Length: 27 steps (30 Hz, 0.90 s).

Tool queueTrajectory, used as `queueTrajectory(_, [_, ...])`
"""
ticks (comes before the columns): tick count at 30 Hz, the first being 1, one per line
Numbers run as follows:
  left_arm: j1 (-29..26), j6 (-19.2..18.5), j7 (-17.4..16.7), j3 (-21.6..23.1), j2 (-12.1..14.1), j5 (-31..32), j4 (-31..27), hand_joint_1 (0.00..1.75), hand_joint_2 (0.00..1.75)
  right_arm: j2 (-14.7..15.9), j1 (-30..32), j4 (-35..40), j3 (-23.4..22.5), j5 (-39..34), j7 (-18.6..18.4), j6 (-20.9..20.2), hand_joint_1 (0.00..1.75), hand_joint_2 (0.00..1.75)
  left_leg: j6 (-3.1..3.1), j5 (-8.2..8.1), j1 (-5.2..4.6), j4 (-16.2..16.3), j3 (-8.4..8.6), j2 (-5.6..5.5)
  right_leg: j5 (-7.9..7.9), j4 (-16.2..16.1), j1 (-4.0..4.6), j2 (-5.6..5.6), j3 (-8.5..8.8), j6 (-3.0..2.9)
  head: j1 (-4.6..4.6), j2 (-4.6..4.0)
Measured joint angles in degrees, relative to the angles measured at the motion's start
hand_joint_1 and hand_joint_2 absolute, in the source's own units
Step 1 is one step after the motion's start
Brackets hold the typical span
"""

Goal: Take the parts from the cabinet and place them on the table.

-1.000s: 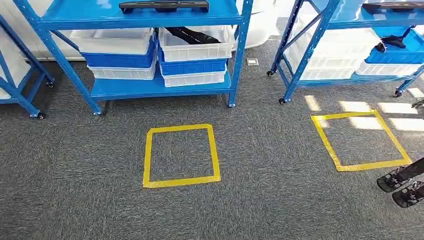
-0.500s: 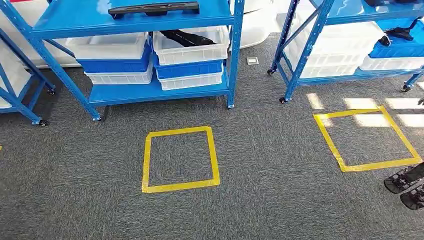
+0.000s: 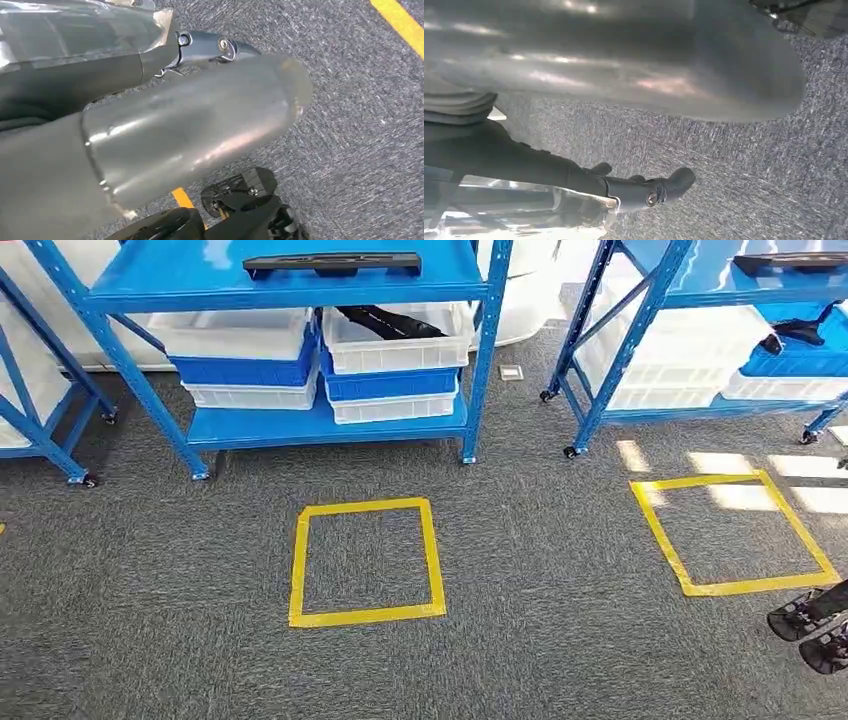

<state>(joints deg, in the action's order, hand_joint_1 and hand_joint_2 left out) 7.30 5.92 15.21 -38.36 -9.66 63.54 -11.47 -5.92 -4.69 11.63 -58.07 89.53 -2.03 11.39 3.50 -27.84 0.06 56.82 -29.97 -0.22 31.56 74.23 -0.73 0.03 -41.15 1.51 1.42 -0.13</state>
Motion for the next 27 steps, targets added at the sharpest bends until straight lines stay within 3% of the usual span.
queueTrajectory(1, [0.00,0.00,-0.09,0.00,-0.02,0.00,0.00,0.00,0.00,0.02,-0.01,0.00,0.02,0.00,0.00,-0.04,0.00,0.00,-0.08,-0.06,0.01,0.03,0.10,-0.14,-1.50,-3.37,-0.01,0.00,1.91,0.49,-0.11,0.00])
queueTrajectory(3, [0.01,0.00,-0.09,0.00,-0.07,0.00,0.00,0.00,0.00,0.15,-0.08,0.00,0.09,0.00,0.00,-0.02,0.00,0.00,-0.55,-0.38,0.03,0.11,0.48,-0.35,-5.47,-14.30,-0.20,0.00,7.67,1.19,-0.11,0.00])
queueTrajectory(4, [0.01,0.00,-0.09,-0.02,-0.04,0.00,0.00,0.00,0.00,0.15,-0.09,0.00,0.13,0.00,0.00,-0.02,0.00,0.00,-0.93,-0.66,-0.27,0.24,0.42,-0.34,-5.31,-16.37,-0.11,0.07,8.41,0.75,-0.15,0.00])
queueTrajectory(7, [0.02,0.00,-0.15,0.00,-0.04,0.00,0.00,0.00,0.00,0.04,-0.13,0.00,0.33,0.00,0.00,-0.02,0.00,0.00,-1.47,-0.95,-0.35,0.27,0.38,-0.37,-5.47,-16.59,0.24,0.11,8.83,-0.02,-0.07,0.00])
queueTrajectory(9, [0.04,0.02,-0.24,0.00,0.00,0.00,0.00,0.00,0.00,0.00,-0.13,0.00,0.44,0.00,0.00,-0.02,0.00,0.00,-1.99,-1.35,-0.15,0.54,0.35,-0.39,-5.69,-16.95,-0.49,0.08,9.04,-0.61,-0.13,0.00])
queueTrajectory(11, [0.05,0.02,-0.26,0.00,-0.02,0.00,0.00,0.00,0.00,0.07,-0.17,0.00,0.70,0.00,0.00,-0.07,0.00,0.00,-2.72,-4.23,0.16,4.95,-1.57,-0.06,-5.61,-17.03,-0.56,0.03,9.20,-1.42,0.26,0.00])
queueTrajectory(13, [0.01,0.02,-0.26,0.00,0.00,0.00,0.00,0.00,0.00,0.07,-0.17,0.00,0.85,0.00,0.00,-0.15,0.00,0.00,-3.27,-8.24,0.44,13.51,-6.05,-0.06,-5.48,-17.01,-0.52,-0.12,9.20,-1.63,0.22,0.00])
queueTrajectory(14, [-0.06,0.02,-0.28,0.00,-0.02,0.00,0.02,0.00,0.00,0.04,-0.17,0.00,0.87,0.00,0.00,-0.22,0.00,0.00,-3.43,-9.30,0.55,16.99,-8.05,-0.04,-5.45,-17.00,-0.51,-0.16,9.20,-1.65,0.24,0.00])
queueTrajectory(15, [-0.14,0.02,-0.28,0.00,-0.02,0.00,0.02,0.00,0.00,0.04,-0.13,0.00,0.90,0.00,0.04,-0.22,0.00,0.00,-3.53,-9.18,0.67,18.57,-9.17,0.00,-5.43,-17.00,-0.51,-0.19,9.22,-1.66,0.22,0.00])
queueTrajectory(17, [-0.21,0.02,-0.31,0.00,0.00,0.00,0.04,0.00,0.00,0.04,-0.13,0.00,0.98,0.02,0.13,-0.42,0.00,0.00,-3.60,-5.81,0.98,15.52,-8.42,0.07,-5.39,-16.99,-0.56,-0.17,9.36,-1.66,0.24,0.00])
queueTrajectory(19, [-0.12,0.02,-0.33,0.00,0.07,-0.02,0.04,0.00,0.00,-0.09,-0.15,0.00,1.11,0.00,0.31,-0.83,0.00,0.00,-3.44,-0.28,1.17,5.86,-4.12,0.27,-5.25,-16.99,-0.60,-0.15,9.66,-1.45,0.24,0.00])
queueTrajectory(20, [-0.11,0.06,-0.33,0.00,0.07,-0.02,0.04,0.00,0.00,-0.07,-0.15,0.00,1.27,0.02,0.50,-0.94,0.00,0.00,-3.20,0.81,1.16,1.88,-2.27,0.99,-5.22,-16.99,-0.46,-0.16,9.74,-1.38,0.26,0.00])
queueTrajectory(21, [0.02,0.09,-0.33,0.00,0.09,-0.04,0.02,0.00,0.00,-0.09,-0.15,0.00,1.40,0.02,0.70,-1.03,0.00,0.00,-3.07,0.43,0.83,1.14,-2.13,0.98,-4.93,-16.76,0.15,-0.17,9.61,-0.91,0.20,0.00])
queueTrajectory(24, [-0.17,0.11,-0.33,0.00,0.07,-0.11,0.04,0.00,0.00,-0.07,-0.17,0.00,1.77,0.02,0.87,-1.07,0.00,0.00,-2.08,0.52,0.12,1.15,-2.31,0.37,-5.14,-17.23,-0.02,-0.52,9.70,0.13,0.02,0.00])
queueTrajectory(25, [-0.15,0.11,-0.33,0.00,0.07,-0.11,0.04,0.00,0.00,-0.05,-0.21,0.00,1.94,0.02,1.03,-1.11,0.00,0.00,-1.18,1.16,0.52,0.44,-1.94,0.22,-4.84,-16.78,0.24,-0.61,9.45,0.69,0.04,0.00])
queueTrajectory(26, [-0.15,0.15,-0.28,-0.02,-0.02,-0.11,0.04,0.00,0.00,0.04,-0.16,0.00,2.10,0.02,1.09,-1.22,0.00,0.00,-0.95,1.33,0.39,0.29,-1.82,0.26,-4.05,-15.37,-0.14,-0.52,8.95,0.73,-0.04,0.00])
queueTrajectory(27, [-0.14,0.15,-0.28,-0.02,0.02,-0.11,0.04,0.00,0.00,0.02,-0.14,0.00,2.27,0.02,1.09,-1.22,0.00,0.00,-0.42,1.40,0.41,0.31,-1.85,0.19,-2.24,-12.35,-0.15,-0.42,7.53,0.44,-0.18,0.00])
